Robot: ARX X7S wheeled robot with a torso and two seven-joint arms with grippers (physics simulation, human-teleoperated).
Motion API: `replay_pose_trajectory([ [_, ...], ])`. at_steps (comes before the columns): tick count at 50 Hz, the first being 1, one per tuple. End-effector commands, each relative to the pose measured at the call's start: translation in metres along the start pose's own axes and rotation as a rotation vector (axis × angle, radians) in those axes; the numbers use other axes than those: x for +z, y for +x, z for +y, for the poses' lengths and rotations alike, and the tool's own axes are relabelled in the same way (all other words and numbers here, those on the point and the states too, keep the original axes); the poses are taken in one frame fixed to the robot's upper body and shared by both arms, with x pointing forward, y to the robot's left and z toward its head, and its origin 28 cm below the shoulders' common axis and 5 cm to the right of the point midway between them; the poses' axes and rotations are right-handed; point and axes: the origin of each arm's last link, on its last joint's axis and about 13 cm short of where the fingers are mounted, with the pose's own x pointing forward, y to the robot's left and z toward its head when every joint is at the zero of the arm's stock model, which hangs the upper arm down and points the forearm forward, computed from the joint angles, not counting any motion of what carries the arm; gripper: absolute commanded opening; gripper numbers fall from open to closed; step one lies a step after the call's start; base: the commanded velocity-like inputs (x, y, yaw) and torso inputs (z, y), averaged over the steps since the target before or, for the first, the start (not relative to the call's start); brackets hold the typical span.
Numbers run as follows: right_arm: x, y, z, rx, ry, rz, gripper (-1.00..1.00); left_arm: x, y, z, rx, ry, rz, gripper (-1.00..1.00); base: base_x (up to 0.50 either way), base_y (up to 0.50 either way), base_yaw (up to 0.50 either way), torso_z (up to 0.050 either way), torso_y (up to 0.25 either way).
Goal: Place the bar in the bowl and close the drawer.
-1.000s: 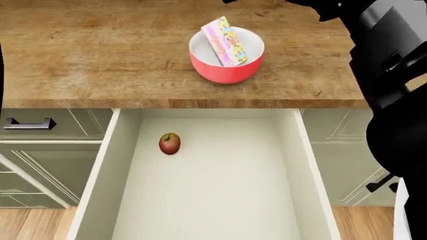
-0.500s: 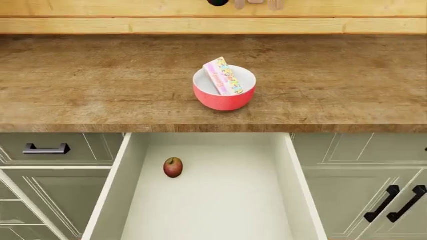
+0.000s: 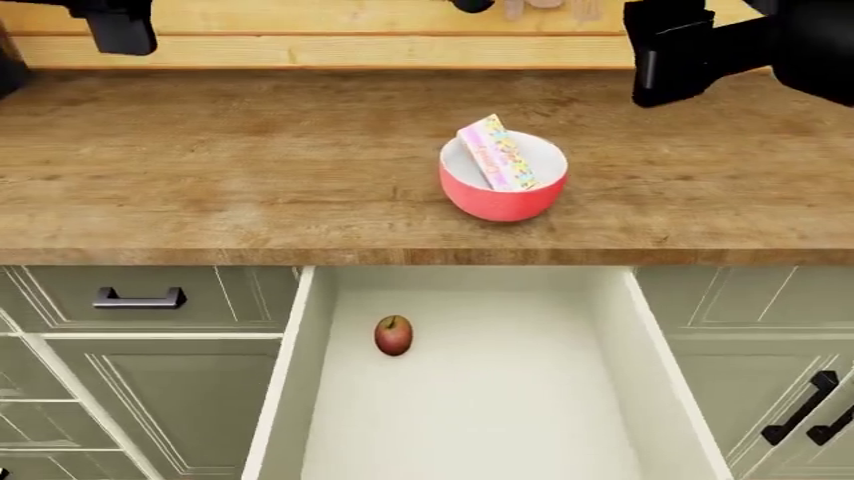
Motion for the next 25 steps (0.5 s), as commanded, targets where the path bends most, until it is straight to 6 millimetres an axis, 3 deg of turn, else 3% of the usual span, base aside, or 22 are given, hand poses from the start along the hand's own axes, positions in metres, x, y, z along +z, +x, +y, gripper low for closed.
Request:
replay_pose_trajectory([
  [1,-0.0126,-0.0211,0.0033,-0.04,-0.032,-0.013,1.0,-0.0076,-0.0169,-0.0033,-0.047,0.011,-0.009,1.0,0.0,0.5,0.0,0.0,0.0],
  [25,-0.0167,-0.0243,0.007,-0.048,-0.054,0.009,1.0,-0.0111,-0.0178,-0.0036,-0.062,0.004,0.004,1.0,0.0,0.5,0.0,0.0,0.0],
])
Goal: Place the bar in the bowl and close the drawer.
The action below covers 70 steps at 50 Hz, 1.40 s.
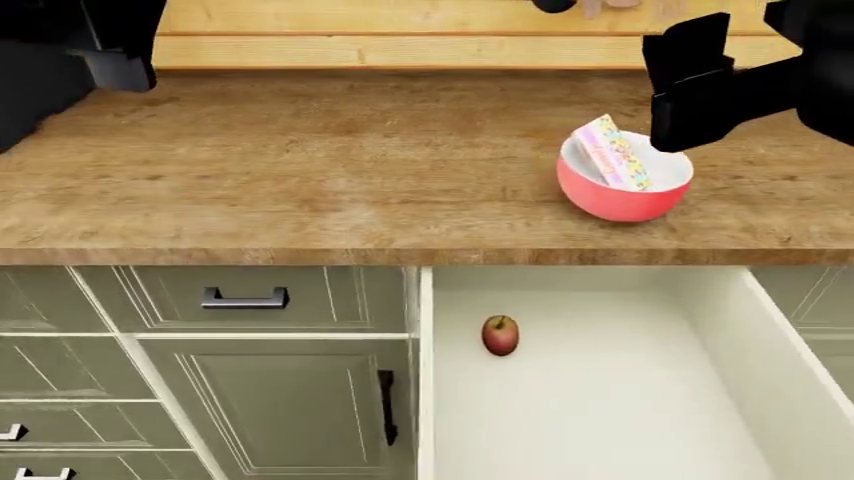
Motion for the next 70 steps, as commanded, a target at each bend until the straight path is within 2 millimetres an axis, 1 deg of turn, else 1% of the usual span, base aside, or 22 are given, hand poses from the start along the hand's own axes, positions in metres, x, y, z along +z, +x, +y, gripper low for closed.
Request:
replay_pose_trajectory([
  [1,-0.003,-0.002,0.001,-0.003,-0.008,0.009,1.0,-0.002,-0.002,-0.001,-0.014,-0.002,0.004,1.0,0.0,0.5,0.0,0.0,0.0],
  [11,-0.01,-0.002,0.004,0.018,-0.012,0.033,1.0,-0.006,-0.003,-0.002,-0.019,0.002,0.015,1.0,0.0,0.5,0.0,0.0,0.0],
  [20,-0.027,0.003,0.009,0.067,-0.019,0.134,1.0,-0.025,0.003,-0.001,-0.028,0.003,0.093,1.0,0.0,0.5,0.0,0.0,0.0],
  [26,-0.034,0.005,0.012,0.081,-0.024,0.156,1.0,-0.03,0.003,-0.001,-0.031,0.005,0.112,1.0,0.0,0.5,0.0,0.0,0.0],
  [50,-0.036,0.004,0.012,0.067,-0.024,0.183,1.0,-0.032,0.003,-0.002,-0.043,0.008,0.127,1.0,-0.04,0.5,0.0,0.0,0.0],
  [56,-0.035,0.004,0.012,0.058,-0.005,0.182,1.0,-0.034,0.004,-0.002,-0.046,0.004,0.135,1.0,0.0,0.0,0.0,0.0,0.0],
  [70,-0.039,0.007,0.013,0.048,-0.025,0.217,1.0,-0.035,0.007,-0.002,-0.052,0.003,0.139,1.0,0.5,0.13,0.0,0.0,0.0],
])
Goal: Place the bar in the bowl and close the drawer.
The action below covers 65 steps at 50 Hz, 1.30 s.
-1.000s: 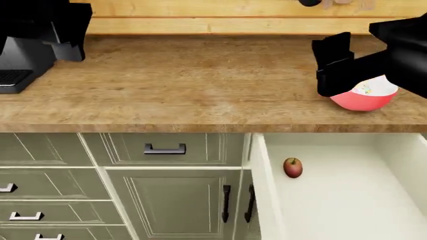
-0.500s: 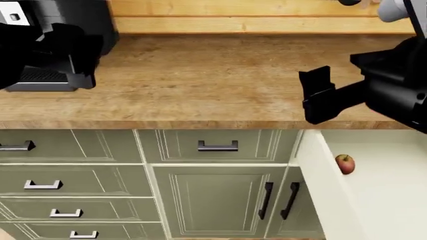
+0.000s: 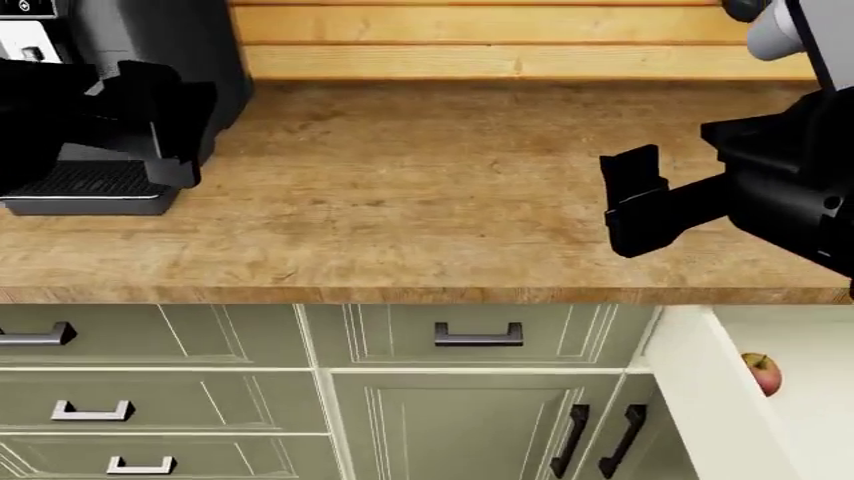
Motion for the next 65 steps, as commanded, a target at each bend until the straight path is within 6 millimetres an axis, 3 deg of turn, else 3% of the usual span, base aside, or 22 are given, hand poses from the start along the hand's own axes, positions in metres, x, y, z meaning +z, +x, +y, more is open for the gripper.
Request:
replay_pose_trajectory([
  [1,-0.001,0.002,0.0,-0.009,-0.006,0.019,1.0,-0.001,0.002,0.0,-0.004,-0.001,0.005,1.0,0.5,0.23,0.0,0.0,0.0],
  [26,-0.007,0.005,0.0,0.033,0.022,0.059,1.0,-0.007,0.009,-0.004,-0.036,-0.004,0.036,1.0,0.48,0.05,0.0,0.0,0.001],
  [43,-0.021,0.021,-0.001,0.011,0.049,0.133,1.0,-0.02,0.03,-0.008,-0.068,-0.002,0.107,1.0,0.01,0.0,0.0,0.0,0.001],
  [65,-0.022,0.015,0.0,-0.022,0.028,0.099,1.0,-0.019,0.028,-0.009,-0.066,0.001,0.107,1.0,-0.05,0.01,-0.5,0.0,0.0],
])
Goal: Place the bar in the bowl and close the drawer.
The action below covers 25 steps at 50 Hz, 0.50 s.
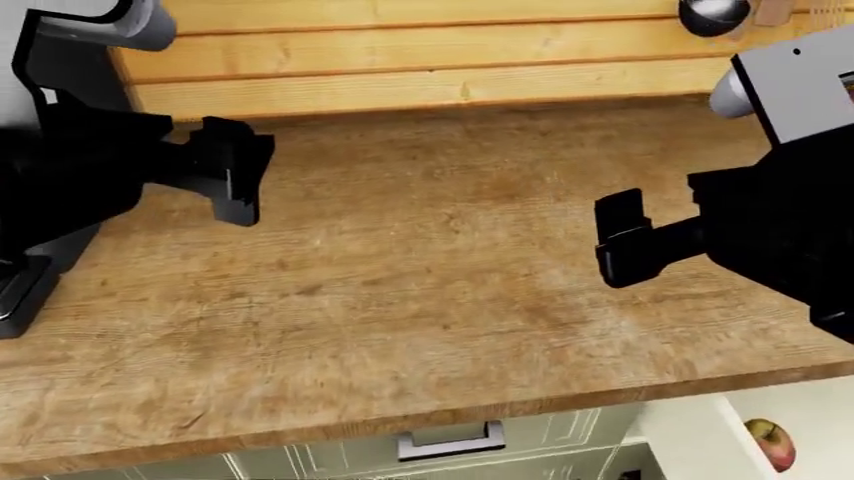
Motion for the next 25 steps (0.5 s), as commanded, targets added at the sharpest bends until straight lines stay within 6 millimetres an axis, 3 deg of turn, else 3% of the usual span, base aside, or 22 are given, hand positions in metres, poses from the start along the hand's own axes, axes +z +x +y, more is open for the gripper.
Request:
replay_pose_trajectory([
  [1,-0.0006,-0.0026,0.0007,-0.014,-0.006,-0.012,1.0,-0.0001,-0.0002,-0.0001,0.0,0.001,0.003,1.0,-0.12,0.02,-0.5,0.0,0.0],
  [25,-0.0002,-0.0058,0.0001,-0.014,0.003,-0.027,1.0,0.0002,-0.0016,-0.0012,-0.003,0.009,0.003,1.0,-0.09,0.02,-0.5,0.0,0.0],
])
